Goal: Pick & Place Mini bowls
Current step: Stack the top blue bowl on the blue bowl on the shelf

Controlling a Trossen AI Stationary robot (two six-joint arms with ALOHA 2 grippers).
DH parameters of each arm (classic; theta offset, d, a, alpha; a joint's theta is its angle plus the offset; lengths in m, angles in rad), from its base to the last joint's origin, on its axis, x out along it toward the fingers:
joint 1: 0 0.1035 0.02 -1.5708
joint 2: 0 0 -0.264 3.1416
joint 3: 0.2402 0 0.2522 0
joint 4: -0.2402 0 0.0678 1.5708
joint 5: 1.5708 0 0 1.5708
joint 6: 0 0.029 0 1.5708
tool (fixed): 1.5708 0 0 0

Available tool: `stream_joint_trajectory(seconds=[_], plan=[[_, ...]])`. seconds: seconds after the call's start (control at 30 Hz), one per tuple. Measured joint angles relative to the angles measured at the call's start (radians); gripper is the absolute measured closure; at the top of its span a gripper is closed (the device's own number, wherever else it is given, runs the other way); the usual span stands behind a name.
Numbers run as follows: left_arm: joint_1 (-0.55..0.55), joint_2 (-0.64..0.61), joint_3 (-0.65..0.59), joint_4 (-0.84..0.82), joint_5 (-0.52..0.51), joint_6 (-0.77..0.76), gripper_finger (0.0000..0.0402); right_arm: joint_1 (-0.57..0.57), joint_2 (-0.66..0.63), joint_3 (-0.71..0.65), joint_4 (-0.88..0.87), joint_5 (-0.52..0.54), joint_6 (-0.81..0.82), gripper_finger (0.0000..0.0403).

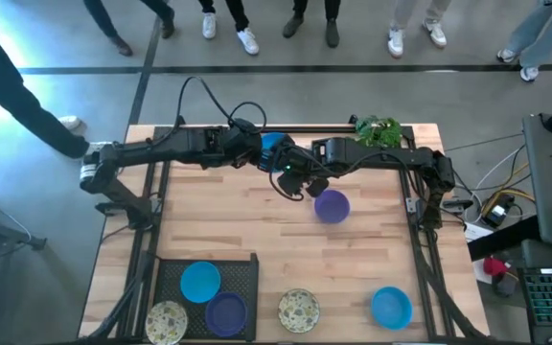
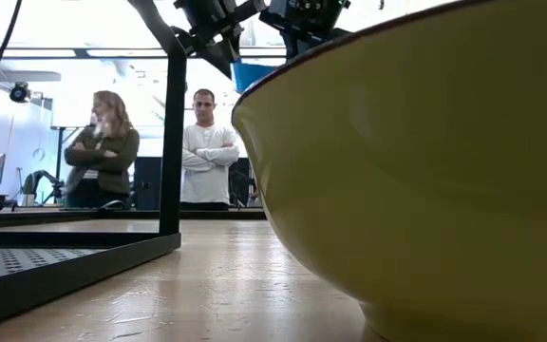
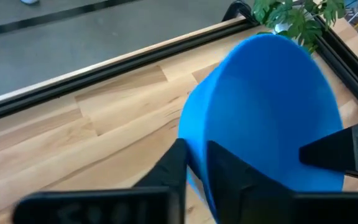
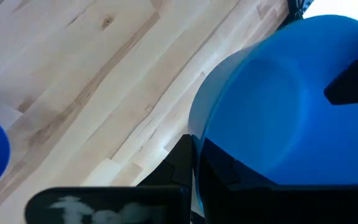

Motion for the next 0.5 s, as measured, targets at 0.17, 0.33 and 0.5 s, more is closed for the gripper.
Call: stream_joint_trajectory(seconds=[0.17, 0.33, 0.5], plan=[[0.001, 0.001, 0.0, 0.0, -0.006, 0.003, 0.0393, 0.0, 0.0, -0.001, 0.002, -0.001, 0.021, 0.0394], [0.001, 0.001, 0.0, -0.003, -0.001, 0.001, 0.0398, 0.0, -0.001, -0.002, 0.001, -0.001, 0.029, 0.0394], [0.001, 0.001, 0.0, -0.003, 0.002, -0.002, 0.04, 0.001, -0.002, -0.002, 0.001, -0.001, 0.026, 0.0389]])
